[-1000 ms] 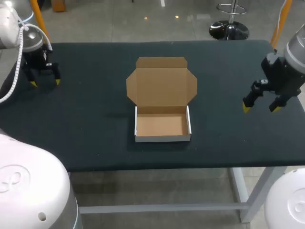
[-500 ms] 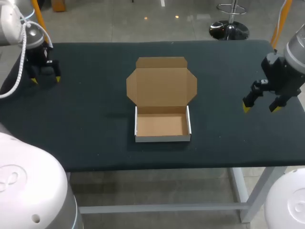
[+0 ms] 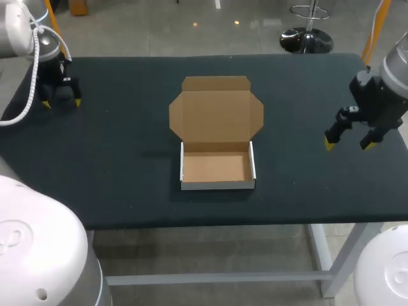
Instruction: Assemble the packaging by folding the flat box into shape, placing the metal phone stand inside, and closing the box properly
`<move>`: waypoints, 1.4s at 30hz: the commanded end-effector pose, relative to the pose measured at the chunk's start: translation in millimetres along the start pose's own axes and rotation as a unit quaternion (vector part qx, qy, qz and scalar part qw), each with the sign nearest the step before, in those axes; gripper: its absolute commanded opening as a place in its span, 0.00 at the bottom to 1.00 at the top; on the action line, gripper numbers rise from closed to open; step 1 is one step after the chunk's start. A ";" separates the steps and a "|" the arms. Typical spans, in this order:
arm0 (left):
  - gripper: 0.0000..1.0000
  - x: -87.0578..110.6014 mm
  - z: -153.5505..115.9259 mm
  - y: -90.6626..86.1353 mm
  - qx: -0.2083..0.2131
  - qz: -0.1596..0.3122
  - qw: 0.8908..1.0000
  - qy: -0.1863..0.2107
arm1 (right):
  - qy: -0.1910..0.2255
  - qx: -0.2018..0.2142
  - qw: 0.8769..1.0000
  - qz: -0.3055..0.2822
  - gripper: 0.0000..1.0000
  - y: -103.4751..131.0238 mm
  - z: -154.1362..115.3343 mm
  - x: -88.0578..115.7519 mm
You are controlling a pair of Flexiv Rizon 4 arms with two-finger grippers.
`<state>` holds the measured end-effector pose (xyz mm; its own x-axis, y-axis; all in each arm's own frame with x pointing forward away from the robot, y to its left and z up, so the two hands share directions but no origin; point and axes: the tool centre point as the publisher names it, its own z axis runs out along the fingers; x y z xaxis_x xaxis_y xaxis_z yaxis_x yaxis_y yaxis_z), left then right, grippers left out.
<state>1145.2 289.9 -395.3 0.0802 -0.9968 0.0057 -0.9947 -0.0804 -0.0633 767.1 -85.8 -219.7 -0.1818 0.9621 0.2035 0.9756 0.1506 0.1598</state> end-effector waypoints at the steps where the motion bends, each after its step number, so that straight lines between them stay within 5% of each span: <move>1: 1.00 -1.1 2.9 -11.1 -0.015 0.001 1.000 0.000 | 0.000 0.002 1.000 0.000 1.00 -0.8 -2.7 0.3; 42: 1.00 -13.6 6.5 -61.2 -0.012 0.017 1.000 0.000 | 0.000 0.002 1.000 0.000 1.00 -0.8 -2.7 0.3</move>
<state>1196.8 306.7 -395.6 0.0468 -0.9989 0.0037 -0.9923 -0.0469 -0.1147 767.1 -85.8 -219.7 -0.1818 0.9621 0.2034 0.9756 0.1506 0.1598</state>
